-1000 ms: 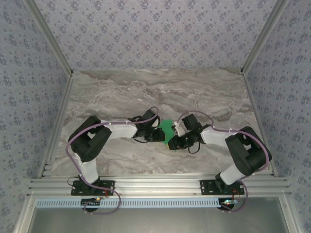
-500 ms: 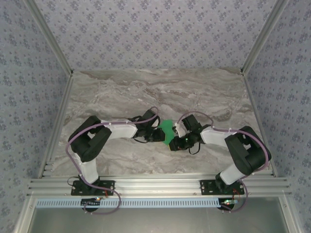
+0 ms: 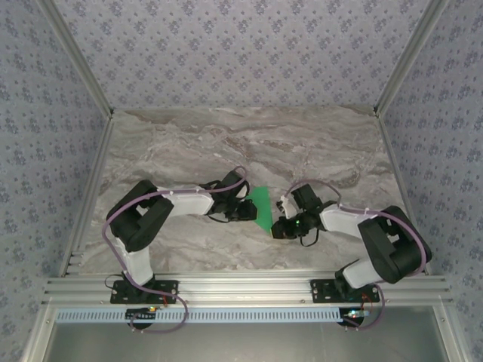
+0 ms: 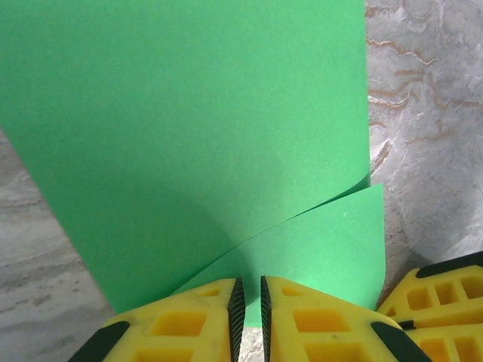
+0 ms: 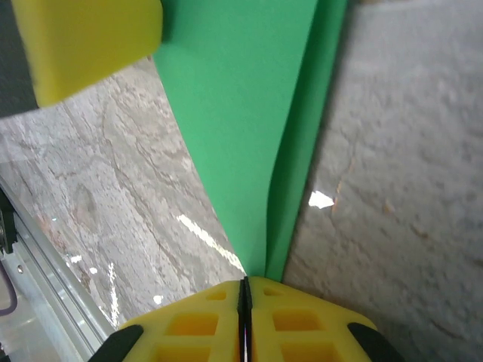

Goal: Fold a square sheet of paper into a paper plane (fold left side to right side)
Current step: Third fold the triangle at the center of the table.

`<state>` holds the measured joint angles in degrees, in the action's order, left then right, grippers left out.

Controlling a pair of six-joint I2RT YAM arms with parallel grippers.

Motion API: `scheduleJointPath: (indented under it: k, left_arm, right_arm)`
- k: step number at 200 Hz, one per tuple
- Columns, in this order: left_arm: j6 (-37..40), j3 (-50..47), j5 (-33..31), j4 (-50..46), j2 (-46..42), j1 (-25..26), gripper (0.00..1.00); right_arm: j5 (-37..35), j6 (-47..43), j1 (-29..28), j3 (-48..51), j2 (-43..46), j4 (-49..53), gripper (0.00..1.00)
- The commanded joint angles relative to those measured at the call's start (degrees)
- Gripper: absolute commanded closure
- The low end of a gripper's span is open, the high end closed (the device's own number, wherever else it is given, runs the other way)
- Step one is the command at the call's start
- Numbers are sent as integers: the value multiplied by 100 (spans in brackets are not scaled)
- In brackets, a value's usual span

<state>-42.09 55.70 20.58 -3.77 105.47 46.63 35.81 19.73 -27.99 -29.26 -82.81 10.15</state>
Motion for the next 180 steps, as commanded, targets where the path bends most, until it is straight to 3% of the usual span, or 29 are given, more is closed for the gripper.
scheduleJointPath:
  k: [1,50,115,180]
  left_arm:
    - [57,-94,-343,-458,219,-22,82]
    - [36,-60,-311,-440,160,-14,82]
    - [39,-49,-283,-440,132,-5,82]
    - [183,65,-265,-470,-189,-5,81]
  right_arm:
    - [-159,97,21,52,308,838,90]
    - [-268,461,-63,-502,1061,1116,95]
    - [-468,1000,-330,-928,-150,415,100]
    - [-1020,1085,-306,-686,-721,558,100]
